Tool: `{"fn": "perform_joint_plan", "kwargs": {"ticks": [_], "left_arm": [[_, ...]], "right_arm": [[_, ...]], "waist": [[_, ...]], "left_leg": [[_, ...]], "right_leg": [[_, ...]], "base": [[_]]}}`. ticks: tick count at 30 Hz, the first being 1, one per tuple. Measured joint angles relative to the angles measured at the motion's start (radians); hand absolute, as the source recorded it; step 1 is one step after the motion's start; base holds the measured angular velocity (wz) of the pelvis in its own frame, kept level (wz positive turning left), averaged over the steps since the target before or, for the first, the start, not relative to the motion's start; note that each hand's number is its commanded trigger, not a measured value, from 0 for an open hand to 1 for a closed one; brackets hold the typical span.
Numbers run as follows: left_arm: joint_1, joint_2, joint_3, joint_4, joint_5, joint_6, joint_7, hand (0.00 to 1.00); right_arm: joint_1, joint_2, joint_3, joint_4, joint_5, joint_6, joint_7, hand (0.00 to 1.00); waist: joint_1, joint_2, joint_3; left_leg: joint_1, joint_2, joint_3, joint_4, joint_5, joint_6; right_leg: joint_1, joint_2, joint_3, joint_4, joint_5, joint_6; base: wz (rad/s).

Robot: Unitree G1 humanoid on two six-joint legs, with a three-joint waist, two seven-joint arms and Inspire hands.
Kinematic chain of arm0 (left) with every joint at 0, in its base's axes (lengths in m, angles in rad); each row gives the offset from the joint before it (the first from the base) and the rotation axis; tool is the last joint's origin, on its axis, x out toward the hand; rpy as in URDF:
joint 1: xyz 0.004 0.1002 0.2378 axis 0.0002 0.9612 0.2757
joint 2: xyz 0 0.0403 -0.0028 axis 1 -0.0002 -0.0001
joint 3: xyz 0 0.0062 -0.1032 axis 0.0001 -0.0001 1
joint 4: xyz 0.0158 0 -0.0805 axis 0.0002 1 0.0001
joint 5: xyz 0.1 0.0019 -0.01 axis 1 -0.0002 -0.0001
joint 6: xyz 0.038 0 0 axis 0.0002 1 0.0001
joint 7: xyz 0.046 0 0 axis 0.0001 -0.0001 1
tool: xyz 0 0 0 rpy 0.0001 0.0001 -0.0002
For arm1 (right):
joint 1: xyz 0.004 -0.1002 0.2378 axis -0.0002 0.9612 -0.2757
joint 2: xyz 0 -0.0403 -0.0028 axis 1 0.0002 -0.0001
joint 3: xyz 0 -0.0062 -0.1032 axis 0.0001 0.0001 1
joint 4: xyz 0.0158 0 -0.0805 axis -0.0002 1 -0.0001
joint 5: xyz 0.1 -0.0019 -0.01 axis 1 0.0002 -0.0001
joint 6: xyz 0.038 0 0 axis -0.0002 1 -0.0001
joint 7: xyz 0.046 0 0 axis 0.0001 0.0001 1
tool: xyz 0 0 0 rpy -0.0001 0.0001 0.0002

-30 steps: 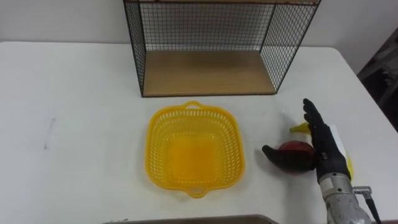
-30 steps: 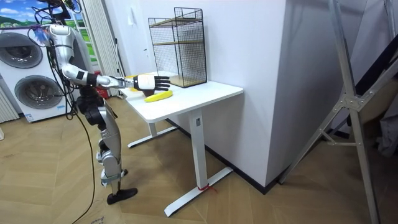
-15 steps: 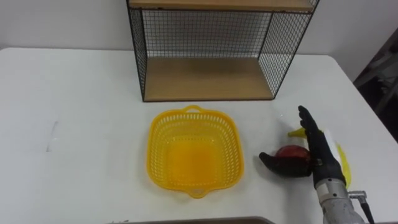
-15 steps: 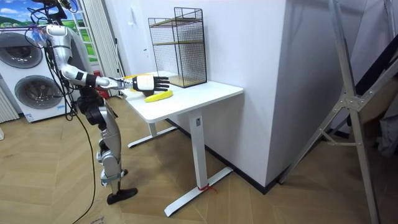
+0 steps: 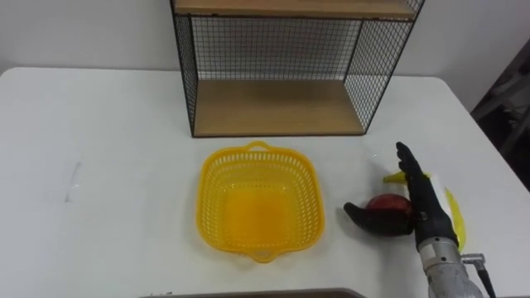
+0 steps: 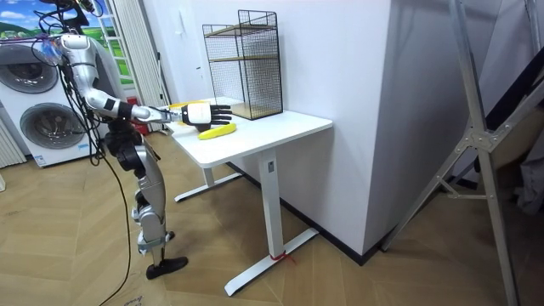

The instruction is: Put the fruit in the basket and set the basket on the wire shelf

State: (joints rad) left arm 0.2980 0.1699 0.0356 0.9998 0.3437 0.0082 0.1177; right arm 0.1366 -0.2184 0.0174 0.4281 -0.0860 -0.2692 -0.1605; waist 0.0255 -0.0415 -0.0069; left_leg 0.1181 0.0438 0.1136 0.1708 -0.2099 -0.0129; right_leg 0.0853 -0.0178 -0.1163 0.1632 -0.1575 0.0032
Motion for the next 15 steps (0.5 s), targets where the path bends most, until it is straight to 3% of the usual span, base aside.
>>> {"fn": "perform_joint_plan", "kwargs": {"ticks": [8, 15], "left_arm": [[-0.001, 0.0, 0.0, 0.002, 0.001, 0.015, 0.01, 0.0], [-0.006, 0.0, 0.002, 0.001, 0.009, 0.015, 0.03, 0.0]], "right_arm": [[0.001, 0.025, -0.01, 0.006, 0.008, -0.001, 0.004, 0.0], [0.003, 0.03, -0.012, 0.027, 0.04, -0.004, 0.01, 0.0]], "waist": [[-0.024, 0.002, -0.0042], [-0.024, -0.002, -0.0096]], "left_leg": [[-0.004, 0.0, -0.007, 0.002, 0.0, 0.0], [-0.002, -0.001, -0.006, -0.001, 0.0, 0.0]], "right_leg": [[0.004, -0.001, -0.013, -0.011, 0.004, 0.0], [0.005, -0.001, -0.012, -0.011, 0.004, 0.0]], "base": [[0.02], [0.0]]}}
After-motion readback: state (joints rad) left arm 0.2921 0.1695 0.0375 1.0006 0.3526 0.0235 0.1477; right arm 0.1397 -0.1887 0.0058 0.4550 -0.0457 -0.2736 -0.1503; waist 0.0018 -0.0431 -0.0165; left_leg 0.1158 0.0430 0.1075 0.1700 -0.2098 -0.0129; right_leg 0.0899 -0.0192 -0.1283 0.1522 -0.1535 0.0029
